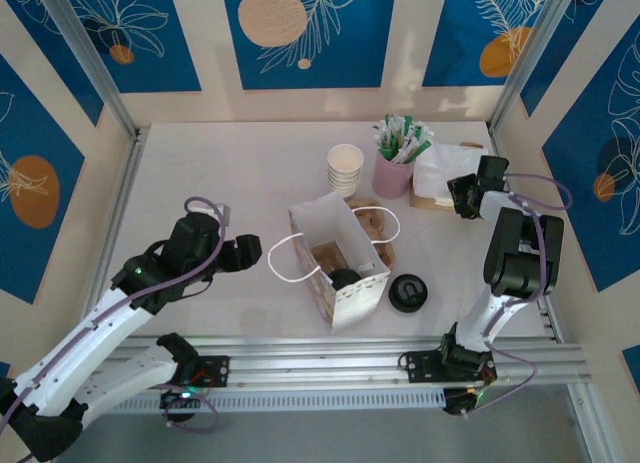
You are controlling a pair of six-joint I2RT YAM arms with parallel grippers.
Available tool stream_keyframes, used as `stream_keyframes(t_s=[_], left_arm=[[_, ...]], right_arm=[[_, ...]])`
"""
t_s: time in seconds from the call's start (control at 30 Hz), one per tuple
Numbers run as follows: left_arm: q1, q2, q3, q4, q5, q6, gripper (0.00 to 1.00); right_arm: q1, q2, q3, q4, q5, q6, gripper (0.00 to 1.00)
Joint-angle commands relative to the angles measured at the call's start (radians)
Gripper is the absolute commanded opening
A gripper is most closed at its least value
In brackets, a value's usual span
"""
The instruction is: Pack the takeout coffee
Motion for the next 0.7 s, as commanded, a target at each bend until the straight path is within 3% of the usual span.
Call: stream_keyframes(t_s=[0.0, 0.67], left_arm=[[-0.008, 0.002, 0.015, 0.015, 0.000, 0.010, 0.75], [-0.008, 0.013, 0.010, 0.024, 0.006, 0.012, 0.75]], right_arm=[[0.006, -0.036, 0.017, 0.033, -0.005, 0.021, 0.42], [0.009, -0.080, 0.071, -0.142, 0.082, -0.035, 0.50]])
